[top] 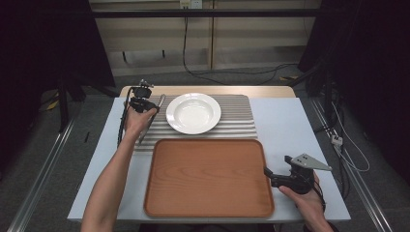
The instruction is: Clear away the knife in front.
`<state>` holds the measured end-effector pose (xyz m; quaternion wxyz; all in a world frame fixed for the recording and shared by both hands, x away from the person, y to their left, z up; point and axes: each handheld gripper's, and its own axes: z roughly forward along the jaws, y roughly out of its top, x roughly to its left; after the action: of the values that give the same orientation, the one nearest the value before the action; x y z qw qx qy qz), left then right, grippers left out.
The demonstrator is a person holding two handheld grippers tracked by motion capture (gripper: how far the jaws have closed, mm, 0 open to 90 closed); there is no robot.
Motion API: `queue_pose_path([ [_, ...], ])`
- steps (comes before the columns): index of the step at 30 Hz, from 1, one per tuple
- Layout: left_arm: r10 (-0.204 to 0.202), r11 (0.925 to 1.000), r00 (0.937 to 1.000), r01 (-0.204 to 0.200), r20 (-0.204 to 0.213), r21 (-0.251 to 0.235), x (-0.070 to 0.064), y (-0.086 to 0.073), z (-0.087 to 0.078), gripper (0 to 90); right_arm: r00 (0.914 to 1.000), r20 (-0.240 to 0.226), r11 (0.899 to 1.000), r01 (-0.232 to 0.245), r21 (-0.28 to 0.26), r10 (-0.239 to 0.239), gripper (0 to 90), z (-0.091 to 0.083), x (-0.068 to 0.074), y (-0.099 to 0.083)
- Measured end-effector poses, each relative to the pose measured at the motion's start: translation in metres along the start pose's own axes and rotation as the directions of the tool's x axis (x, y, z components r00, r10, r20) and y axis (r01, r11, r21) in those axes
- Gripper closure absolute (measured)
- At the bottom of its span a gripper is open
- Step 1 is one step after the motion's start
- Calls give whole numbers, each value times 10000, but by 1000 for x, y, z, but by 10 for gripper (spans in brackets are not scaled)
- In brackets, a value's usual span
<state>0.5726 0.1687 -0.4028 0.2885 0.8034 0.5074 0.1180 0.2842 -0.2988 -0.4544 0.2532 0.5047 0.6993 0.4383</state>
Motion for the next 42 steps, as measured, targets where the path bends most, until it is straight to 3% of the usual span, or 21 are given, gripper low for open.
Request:
queue_pose_path([
  [7,245,9995,9996,-243,101,-216,-8,-3,-17,800,10000,-21,10000,7,-14,-7,71,0,0,0],
  [14,858,9956,9959,-847,270,-398,-22,-7,-39,800,10000,8,10000,42,-33,-42,72,-1,1,1],
  [17,920,9944,9949,-896,419,-558,-29,-12,-47,800,10000,8,10000,51,-48,-51,72,-1,1,1],
  [19,1231,9914,9919,-1215,307,-489,-35,-15,-51,800,10000,12,10000,60,-37,-60,71,-1,1,1],
  [24,1603,9854,9855,-1565,553,-666,-51,-23,-61,800,10000,9,10000,94,-23,-94,72,-1,2,1],
  [28,2016,9783,9762,-1969,793,-642,-61,-30,-69,800,10000,15,10000,71,-14,-71,72,-1,2,1],
  [29,1849,9809,9786,-1781,900,-782,-65,-33,-68,800,10000,15,10000,71,-14,-71,72,-1,2,1],
  [30,2114,9764,9730,-2060,926,-647,-66,-35,-70,800,10000,22,10000,68,-11,-68,72,-1,2,1],
  [32,1954,9792,9751,-1881,1046,-762,-73,-40,-70,800,10000,28,10000,71,-10,-71,72,-1,1,1],
  [34,2222,9742,9675,-2154,1205,-667,-76,-43,-73,800,10000,37,10000,74,-9,-74,72,-1,2,1],
  [42,2464,9691,9570,-2415,1531,-501,-95,-58,-75,800,10000,57,10000,74,2,-74,72,0,2,1],
])
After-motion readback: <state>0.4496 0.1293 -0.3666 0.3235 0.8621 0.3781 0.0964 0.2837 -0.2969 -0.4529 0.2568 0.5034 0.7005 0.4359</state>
